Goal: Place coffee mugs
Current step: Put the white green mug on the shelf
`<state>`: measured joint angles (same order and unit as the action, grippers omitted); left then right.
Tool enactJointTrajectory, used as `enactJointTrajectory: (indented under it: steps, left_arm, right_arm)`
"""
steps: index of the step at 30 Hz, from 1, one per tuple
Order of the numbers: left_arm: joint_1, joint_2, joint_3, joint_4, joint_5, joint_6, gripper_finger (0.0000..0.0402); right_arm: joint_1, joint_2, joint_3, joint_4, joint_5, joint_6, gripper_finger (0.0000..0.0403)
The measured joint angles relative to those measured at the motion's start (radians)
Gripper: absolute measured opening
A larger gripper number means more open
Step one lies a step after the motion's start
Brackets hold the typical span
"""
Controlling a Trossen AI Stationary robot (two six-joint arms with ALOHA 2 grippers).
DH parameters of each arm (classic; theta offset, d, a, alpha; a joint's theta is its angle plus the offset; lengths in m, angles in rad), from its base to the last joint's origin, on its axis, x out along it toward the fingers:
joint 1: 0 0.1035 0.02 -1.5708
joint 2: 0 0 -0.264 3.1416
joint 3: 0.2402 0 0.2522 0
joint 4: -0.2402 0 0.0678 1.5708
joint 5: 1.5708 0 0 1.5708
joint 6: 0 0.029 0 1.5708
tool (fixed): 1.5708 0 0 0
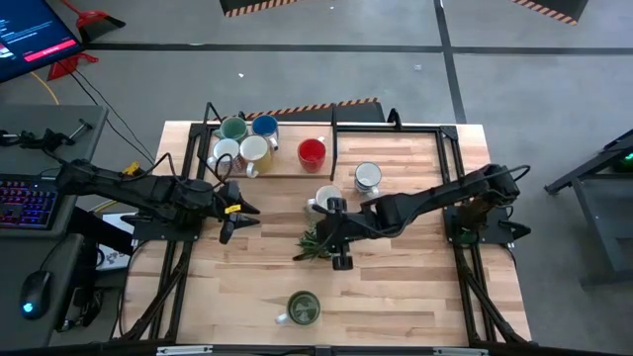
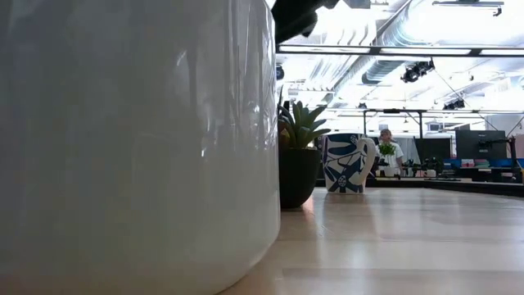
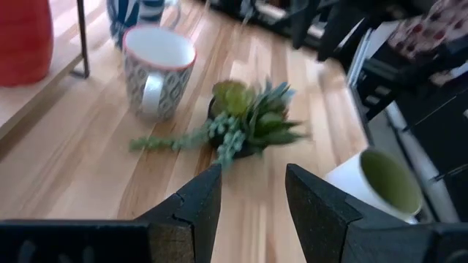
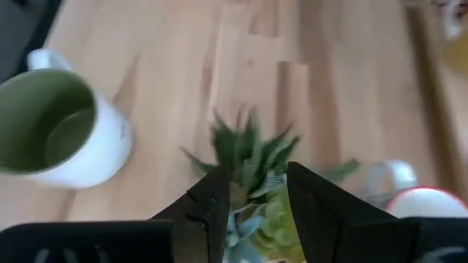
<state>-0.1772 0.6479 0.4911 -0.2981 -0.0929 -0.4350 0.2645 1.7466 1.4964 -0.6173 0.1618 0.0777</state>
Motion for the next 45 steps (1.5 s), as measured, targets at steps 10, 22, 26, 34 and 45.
enactJointTrajectory:
  steps: [10,22,26,34,45]
  left_arm:
    - [0.000,0.000,0.000,0.090,0.007,-0.029,0.0142]
    - [0.000,0.002,0.000,0.173,-0.009,-0.126,0.0142]
    - [0.000,0.022,0.000,0.242,-0.049,-0.144,0.0142]
    - [0.000,0.075,0.000,0.384,-0.074,-0.157,0.0142]
    - [-0.061,0.307,0.106,0.542,-0.048,-0.114,0.0142]
  right_arm:
    - [0.009,-0.020,0.125,-0.354,-0.024,0.087,0.0116]
    - [0.000,-0.700,-0.418,-0.029,0.132,0.151,0.0116]
    - [-0.002,-0.908,-0.694,0.302,0.067,0.151,0.0116]
    - [-0.002,-1.088,-1.032,0.750,-0.006,0.125,0.0116]
    - [-0.002,-1.094,-1.120,0.801,-0.021,0.148,0.0116]
